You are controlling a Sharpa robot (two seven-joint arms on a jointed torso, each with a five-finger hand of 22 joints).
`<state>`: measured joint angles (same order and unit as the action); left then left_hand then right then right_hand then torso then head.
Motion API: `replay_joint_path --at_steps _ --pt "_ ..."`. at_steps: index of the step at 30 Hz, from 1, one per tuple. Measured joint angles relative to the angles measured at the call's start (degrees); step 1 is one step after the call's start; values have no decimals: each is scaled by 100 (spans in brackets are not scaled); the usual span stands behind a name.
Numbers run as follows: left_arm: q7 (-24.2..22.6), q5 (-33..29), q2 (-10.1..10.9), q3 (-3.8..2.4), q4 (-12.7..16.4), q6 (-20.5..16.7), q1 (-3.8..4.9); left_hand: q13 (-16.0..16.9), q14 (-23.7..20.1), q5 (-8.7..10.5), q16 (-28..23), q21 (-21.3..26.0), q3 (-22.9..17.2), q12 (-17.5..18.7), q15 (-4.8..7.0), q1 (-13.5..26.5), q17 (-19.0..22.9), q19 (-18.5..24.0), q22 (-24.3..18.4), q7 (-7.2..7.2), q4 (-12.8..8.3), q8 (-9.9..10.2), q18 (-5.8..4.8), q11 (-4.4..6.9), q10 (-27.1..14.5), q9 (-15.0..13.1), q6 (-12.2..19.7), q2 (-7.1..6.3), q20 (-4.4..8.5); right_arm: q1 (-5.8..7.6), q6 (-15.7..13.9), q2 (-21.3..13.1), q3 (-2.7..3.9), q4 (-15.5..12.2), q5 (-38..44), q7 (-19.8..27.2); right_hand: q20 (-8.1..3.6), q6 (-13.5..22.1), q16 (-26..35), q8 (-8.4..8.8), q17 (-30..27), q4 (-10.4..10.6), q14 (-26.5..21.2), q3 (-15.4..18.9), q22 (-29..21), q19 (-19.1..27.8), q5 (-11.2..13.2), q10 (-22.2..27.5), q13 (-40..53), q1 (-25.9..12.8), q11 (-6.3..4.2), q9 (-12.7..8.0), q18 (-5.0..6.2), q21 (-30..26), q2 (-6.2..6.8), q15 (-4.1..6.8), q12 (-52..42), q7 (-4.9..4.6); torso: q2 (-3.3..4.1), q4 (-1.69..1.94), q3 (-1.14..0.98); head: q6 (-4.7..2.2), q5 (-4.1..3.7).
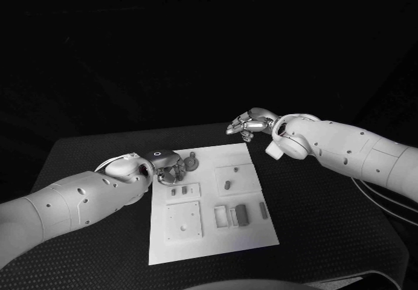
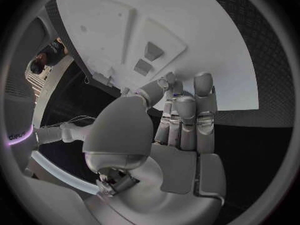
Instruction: Assemble the parts on the task board
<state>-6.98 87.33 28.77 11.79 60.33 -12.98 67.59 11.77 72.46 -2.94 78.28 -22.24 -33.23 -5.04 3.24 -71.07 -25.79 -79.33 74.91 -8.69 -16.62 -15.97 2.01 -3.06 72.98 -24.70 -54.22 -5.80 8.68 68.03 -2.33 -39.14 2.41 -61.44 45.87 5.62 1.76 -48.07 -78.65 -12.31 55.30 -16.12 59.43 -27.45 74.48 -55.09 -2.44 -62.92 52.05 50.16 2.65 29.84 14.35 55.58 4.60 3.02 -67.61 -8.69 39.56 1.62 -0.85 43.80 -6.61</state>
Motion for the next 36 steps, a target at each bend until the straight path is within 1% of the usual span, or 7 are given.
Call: replay_joint_path --at_steps 8,28,31,32,33,34,36 --pt "-6 -18 11 -1 4 -21 -5 22 0 0 -18 0 21 0 0 -24 1 0 0 -7 -11 0 0 1 -1 12 67 -23 -1 0 0 -5 0 6 0 -2 1 1 0 0 -3 0 0 0 0 1 0 0 0 0 0 0 0 0 0 0 0 1 1 -1 -1 -6 -3" --pt "21 -24 83 -1 -6 -10 -6 42 1 0 -22 0 20 0 -1 -63 -4 -1 -1 -1 -11 0 -1 -18 18 12 81 -62 -2 0 -4 -8 0 23 0 -10 2 2 0 0 -4 0 -1 0 0 2 0 0 -5 0 0 0 0 0 0 -1 0 2 1 5 2 -5 -4" --pt "24 -23 83 -1 -7 -15 -7 51 1 0 -22 0 20 0 -1 -69 -3 0 -1 -1 -11 28 0 -18 18 22 81 -68 -4 0 -5 -8 0 23 0 -11 2 2 0 0 -4 0 -4 0 0 2 0 0 -5 0 0 0 0 0 0 -4 0 2 1 5 2 -7 -2" --pt "26 -23 83 -1 -10 -16 -7 56 1 0 -22 0 45 0 -1 -69 -3 7 -1 -1 -4 46 0 -18 18 33 131 -68 -11 0 -6 -7 0 23 0 -11 2 2 0 0 -4 0 4 0 0 2 0 0 -5 0 0 0 0 0 0 4 0 2 1 5 2 -10 -2" --pt "28 -23 83 -1 -14 -19 -7 63 10 0 -23 4 54 0 -9 -79 -3 -2 -1 -46 -10 77 1 -18 19 45 249 -78 -20 0 -7 -5 0 23 0 -12 2 2 0 0 -4 0 11 0 0 2 0 0 -5 0 0 0 0 0 0 11 0 2 1 5 2 -13 -1" --pt "32 -23 83 -1 -21 -24 -7 70 10 0 -23 24 54 0 -9 -92 -3 -2 0 -58 -10 116 3 -20 21 56 311 -91 -20 0 -8 -4 0 24 0 -12 2 2 0 0 -4 0 12 0 0 2 0 0 -5 0 0 0 0 0 0 11 0 2 1 3 2 -15 1" --pt "41 -23 89 -2 -32 -36 -9 88 11 0 -45 27 54 0 -9 -92 -3 -2 3 -8 -10 187 14 -22 23 86 445 -91 -20 0 -11 -2 0 32 0 -12 2 2 0 0 -4 0 12 0 0 2 0 -1 -5 0 0 0 0 0 0 11 0 2 1 2 2 -19 3"
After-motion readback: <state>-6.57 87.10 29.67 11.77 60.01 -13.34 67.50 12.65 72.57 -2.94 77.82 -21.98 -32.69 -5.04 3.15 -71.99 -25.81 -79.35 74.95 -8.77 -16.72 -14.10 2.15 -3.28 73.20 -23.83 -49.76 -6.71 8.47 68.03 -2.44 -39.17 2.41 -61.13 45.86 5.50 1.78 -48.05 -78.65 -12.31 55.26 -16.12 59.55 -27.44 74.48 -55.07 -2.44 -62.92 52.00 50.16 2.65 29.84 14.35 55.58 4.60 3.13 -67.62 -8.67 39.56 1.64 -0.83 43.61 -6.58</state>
